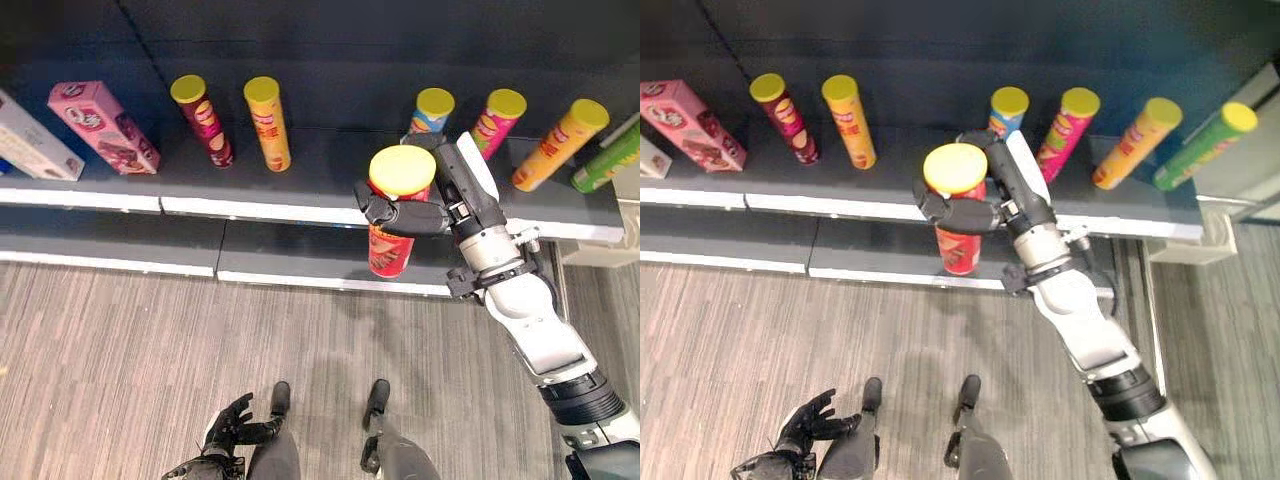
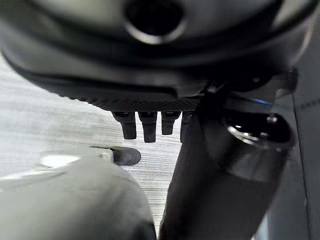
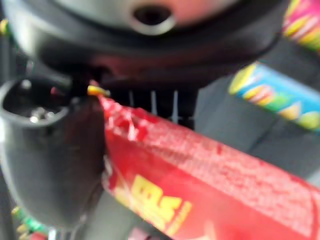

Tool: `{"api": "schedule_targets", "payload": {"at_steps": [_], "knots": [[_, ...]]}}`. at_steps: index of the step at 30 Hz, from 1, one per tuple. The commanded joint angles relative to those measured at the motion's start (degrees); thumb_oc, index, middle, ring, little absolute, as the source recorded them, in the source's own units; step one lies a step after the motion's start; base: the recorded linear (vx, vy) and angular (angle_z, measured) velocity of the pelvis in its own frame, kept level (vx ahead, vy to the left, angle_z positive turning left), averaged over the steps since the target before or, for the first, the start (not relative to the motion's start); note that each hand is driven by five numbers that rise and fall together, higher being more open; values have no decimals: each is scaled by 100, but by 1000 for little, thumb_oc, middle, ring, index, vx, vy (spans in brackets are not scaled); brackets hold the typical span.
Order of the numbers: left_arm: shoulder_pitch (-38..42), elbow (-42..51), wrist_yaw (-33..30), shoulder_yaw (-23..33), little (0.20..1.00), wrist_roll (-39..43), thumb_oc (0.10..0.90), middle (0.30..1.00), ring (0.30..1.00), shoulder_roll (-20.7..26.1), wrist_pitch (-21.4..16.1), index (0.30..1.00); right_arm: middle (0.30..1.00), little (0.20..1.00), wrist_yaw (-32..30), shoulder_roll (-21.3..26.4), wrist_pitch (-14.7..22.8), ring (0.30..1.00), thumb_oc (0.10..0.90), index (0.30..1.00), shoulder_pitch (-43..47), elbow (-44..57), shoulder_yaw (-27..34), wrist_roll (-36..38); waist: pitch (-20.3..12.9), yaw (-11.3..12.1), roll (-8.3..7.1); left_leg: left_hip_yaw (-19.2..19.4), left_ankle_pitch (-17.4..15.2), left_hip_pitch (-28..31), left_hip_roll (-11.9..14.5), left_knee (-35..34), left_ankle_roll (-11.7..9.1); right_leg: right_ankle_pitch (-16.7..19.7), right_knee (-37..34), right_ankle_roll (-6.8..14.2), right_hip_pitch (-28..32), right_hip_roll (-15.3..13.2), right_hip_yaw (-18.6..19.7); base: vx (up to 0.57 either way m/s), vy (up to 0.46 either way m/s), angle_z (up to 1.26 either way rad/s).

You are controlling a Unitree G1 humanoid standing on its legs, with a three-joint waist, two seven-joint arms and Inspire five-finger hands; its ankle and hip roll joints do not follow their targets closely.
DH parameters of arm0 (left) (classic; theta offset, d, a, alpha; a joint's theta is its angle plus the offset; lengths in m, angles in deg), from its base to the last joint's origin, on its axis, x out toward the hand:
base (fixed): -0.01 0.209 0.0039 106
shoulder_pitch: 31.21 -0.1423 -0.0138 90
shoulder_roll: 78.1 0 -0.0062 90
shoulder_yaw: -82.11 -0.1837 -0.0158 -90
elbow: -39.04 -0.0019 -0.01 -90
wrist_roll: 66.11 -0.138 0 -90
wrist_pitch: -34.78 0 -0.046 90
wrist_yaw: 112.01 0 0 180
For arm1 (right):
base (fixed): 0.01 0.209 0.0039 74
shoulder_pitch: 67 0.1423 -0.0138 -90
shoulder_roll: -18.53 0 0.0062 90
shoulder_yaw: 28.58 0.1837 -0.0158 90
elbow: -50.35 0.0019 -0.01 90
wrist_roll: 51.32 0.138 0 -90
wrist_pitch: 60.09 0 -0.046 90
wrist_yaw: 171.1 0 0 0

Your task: Put the goods on the table back onto the shelves and tidy them up.

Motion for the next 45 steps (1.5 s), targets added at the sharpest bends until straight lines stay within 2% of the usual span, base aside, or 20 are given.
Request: {"api": "schedule_targets", "payload": {"at_steps": [1,2,3,4,5,6,8,10,12,17,26,33,38,45], "knots": [[-173,270,-113,-125,900,135,800,900,900,670,-147,900,300,300,-311,-46,664,300,400,300,826,513,173,-11,-178,79,-292,-118,-871,-223,-362,1515,9,-768,363,471,355,-790,190,48,-148,79],[-92,325,-144,-236,900,148,800,900,900,692,-147,900,300,300,-590,20,611,300,400,300,1061,312,227,-253,-51,167,-188,-202,-612,-850,-235,1602,-38,-1039,386,454,520,-765,30,117,13,84],[-101,339,-142,-272,900,125,800,900,900,701,-131,900,300,300,-646,10,581,300,400,300,1103,281,211,-294,-82,217,-171,-185,-454,-864,-193,1296,-30,-1046,367,482,544,-755,57,271,139,65],[-132,271,-154,-350,900,-54,800,900,900,763,-97,900,300,300,-822,-17,627,300,400,300,1125,106,253,-375,-156,363,-60,-262,64,-1110,-89,461,-90,-1127,293,573,627,-705,118,370,316,54],[-270,270,-109,-336,900,-70,800,900,900,833,-101,900,300,300,-802,10,599,300,400,300,1282,209,188,-457,-301,395,97,-355,102,-852,-42,-242,-53,-1230,407,643,623,-662,258,368,481,50],[-265,179,-107,-344,900,-193,800,900,900,828,-132,900,300,300,-814,-34,531,300,400,300,1325,253,194,-597,-309,382,172,-256,75,-768,-193,-169,-23,-1126,478,704,569,-864,340,241,451,14],[-231,116,-146,-321,900,-268,800,900,900,881,-184,900,300,300,-830,-41,541,300,400,300,1421,298,191,-620,-286,422,171,-98,-10,-727,-310,-111,42,-996,470,778,426,-1034,545,102,352,-158],[-156,86,-255,-259,900,-219,800,900,900,974,-250,900,300,300,-938,-61,536,300,400,300,1683,317,225,-712,-214,497,171,124,-102,-785,-440,-66,134,-717,310,894,202,-1273,684,63,294,-160],[-92,151,-351,-298,900,-38,800,900,900,920,-290,900,300,300,-1177,-50,494,300,400,300,1957,185,262,-856,-111,519,149,150,-92,-902,-485,-89,158,-580,238,939,53,-1329,668,-3,108,-10],[-87,241,-386,-476,900,23,800,900,900,852,-329,900,300,300,-1620,-6,403,300,400,300,2386,-217,326,-1177,38,579,108,106,-43,-1019,-490,-203,157,-504,176,985,-92,-1336,585,10,-3,9],[90,531,-485,-772,900,125,800,900,900,943,-485,900,300,300,-2374,313,134,300,400,300,3070,-1249,304,-1832,262,901,362,-208,29,-1398,-692,-223,164,-496,188,1071,-194,-1463,264,48,-18,21],[249,696,-565,-983,900,142,800,900,900,987,-567,900,300,300,-3048,676,-35,300,400,300,3523,-1669,478,-2154,359,1072,433,-432,23,-1741,-815,-145,187,-472,128,1144,-275,-1530,51,45,0,16],[380,708,-678,-1126,900,103,800,900,900,1038,-629,900,300,300,-3533,745,-154,300,400,300,3797,-2238,590,-2011,372,1221,501,-575,17,-1927,-919,-135,209,-448,77,1206,-318,-1599,-117,33,4,6],[481,824,-735,-1233,900,144,800,900,900,1072,-686,900,300,300,-3773,830,-95,300,400,300,4012,-2578,589,-1703,364,1428,606,-770,-1,-2101,-1023,-132,214,-493,74,1212,-335,-1642,-300,41,-5,18]]}}
